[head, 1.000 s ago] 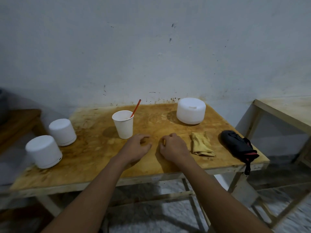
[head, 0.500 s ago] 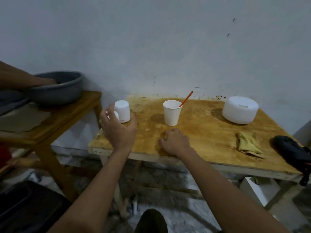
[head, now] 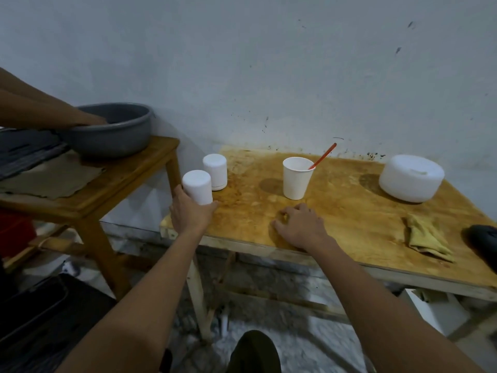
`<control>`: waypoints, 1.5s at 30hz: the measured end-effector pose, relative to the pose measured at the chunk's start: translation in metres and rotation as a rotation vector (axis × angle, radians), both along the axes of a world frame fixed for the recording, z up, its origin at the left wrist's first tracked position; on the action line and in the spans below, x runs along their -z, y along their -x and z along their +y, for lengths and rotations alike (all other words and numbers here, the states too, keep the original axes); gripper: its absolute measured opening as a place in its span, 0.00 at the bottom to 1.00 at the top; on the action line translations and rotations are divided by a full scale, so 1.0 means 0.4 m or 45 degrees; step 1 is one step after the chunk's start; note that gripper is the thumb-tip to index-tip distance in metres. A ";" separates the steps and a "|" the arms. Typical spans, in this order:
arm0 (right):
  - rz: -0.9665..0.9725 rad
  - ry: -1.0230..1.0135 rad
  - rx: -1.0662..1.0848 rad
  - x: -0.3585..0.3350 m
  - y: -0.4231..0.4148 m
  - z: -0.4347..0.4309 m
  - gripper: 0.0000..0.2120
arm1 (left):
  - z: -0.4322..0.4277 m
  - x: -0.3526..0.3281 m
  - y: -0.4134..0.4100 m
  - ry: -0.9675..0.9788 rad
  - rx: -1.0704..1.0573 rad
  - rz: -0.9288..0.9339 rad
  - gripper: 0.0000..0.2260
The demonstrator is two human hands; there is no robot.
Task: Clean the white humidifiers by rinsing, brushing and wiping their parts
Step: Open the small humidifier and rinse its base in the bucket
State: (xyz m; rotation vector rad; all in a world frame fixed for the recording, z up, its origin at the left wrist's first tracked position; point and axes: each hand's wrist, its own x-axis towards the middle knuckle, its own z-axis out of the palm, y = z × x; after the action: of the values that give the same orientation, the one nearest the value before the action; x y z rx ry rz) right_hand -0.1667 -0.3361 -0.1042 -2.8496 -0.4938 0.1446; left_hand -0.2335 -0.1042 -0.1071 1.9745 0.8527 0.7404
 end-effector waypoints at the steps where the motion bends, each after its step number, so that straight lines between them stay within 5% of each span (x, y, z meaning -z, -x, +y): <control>1: -0.005 0.000 0.001 0.000 0.002 0.000 0.27 | 0.003 0.004 -0.001 0.006 -0.003 -0.009 0.42; 13: -0.001 -0.095 -0.007 0.003 0.004 -0.012 0.27 | -0.026 -0.014 0.016 0.083 0.247 -0.056 0.37; 19: 0.140 -0.998 0.110 -0.057 0.015 -0.084 0.23 | -0.160 -0.029 0.001 0.059 0.592 -0.066 0.41; 23: 0.119 -1.270 0.084 -0.093 0.021 -0.151 0.24 | -0.285 -0.034 -0.030 0.061 0.800 -0.026 0.40; 31: 0.059 -1.137 0.084 -0.051 0.013 -0.245 0.40 | -0.460 -0.003 -0.096 0.140 1.024 0.011 0.33; 45: -0.085 -1.075 0.013 -0.027 0.014 -0.268 0.37 | -0.412 0.003 -0.104 0.233 1.299 0.058 0.36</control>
State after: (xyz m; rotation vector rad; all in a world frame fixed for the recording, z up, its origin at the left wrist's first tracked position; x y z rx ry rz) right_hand -0.1722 -0.4432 -0.0933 -2.0320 -0.4192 -0.1362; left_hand -0.1921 -0.2688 -0.1082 1.9239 -0.1258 0.0111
